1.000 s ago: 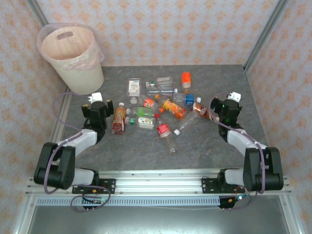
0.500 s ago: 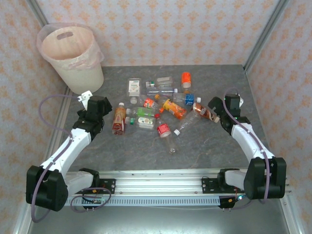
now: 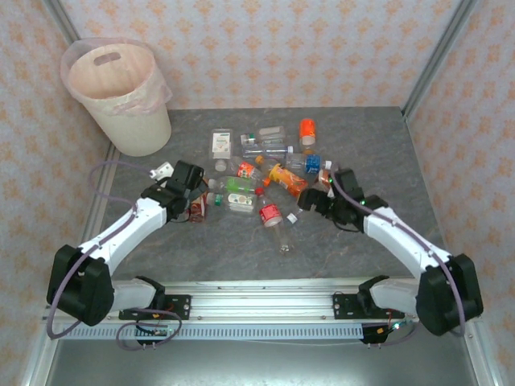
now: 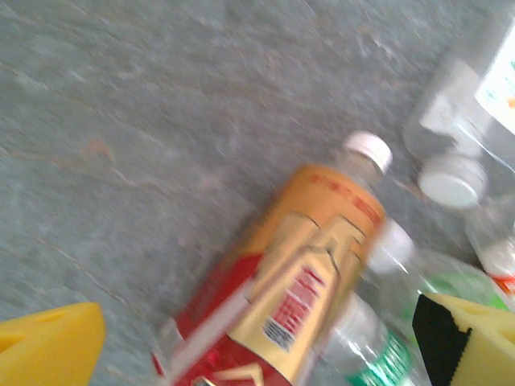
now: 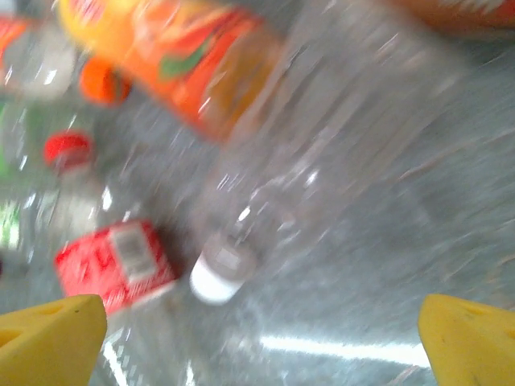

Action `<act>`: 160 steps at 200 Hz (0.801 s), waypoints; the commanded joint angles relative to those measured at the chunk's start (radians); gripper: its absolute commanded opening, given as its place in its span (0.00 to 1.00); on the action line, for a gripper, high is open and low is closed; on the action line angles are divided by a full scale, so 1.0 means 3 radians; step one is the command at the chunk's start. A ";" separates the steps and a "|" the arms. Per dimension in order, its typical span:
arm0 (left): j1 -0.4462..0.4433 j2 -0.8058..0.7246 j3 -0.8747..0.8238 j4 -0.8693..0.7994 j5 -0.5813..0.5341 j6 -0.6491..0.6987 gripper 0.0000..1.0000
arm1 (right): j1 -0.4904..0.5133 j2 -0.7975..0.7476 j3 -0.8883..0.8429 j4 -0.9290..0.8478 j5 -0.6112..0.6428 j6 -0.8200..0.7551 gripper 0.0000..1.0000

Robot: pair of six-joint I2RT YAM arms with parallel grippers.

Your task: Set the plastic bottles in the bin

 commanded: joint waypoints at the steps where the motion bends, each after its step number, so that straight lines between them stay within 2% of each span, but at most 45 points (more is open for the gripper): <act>1: -0.0029 0.0151 0.0176 -0.0227 0.0166 0.0011 1.00 | 0.0210 -0.0267 -0.0201 0.0067 0.0061 -0.0133 0.99; 17: -0.0029 0.0350 0.0341 -0.0372 0.0251 0.0546 1.00 | 0.0277 -0.0395 -0.0286 0.0120 0.0181 -0.0170 0.99; 32: -0.0029 0.0634 0.0645 -0.0733 0.0188 0.1050 1.00 | 0.0277 -0.0471 -0.0301 0.0119 0.0361 -0.0236 0.99; 55: -0.0002 0.1013 0.0968 -0.1073 0.0093 0.1541 1.00 | 0.0281 -0.0515 -0.0268 0.0110 0.0572 -0.0417 0.99; 86: 0.0214 0.1205 0.1041 -0.1073 0.0414 0.1675 0.98 | 0.0280 -0.0519 -0.0217 0.0036 0.0835 -0.0555 0.99; 115: 0.0311 0.1390 0.1102 -0.0935 0.0769 0.1869 0.94 | 0.0277 -0.0534 -0.0247 0.0086 0.0883 -0.0549 0.99; 160: 0.0471 0.1628 0.1162 -0.0795 0.0942 0.2019 0.89 | 0.0277 -0.0530 -0.0300 0.0103 0.0889 -0.0538 0.99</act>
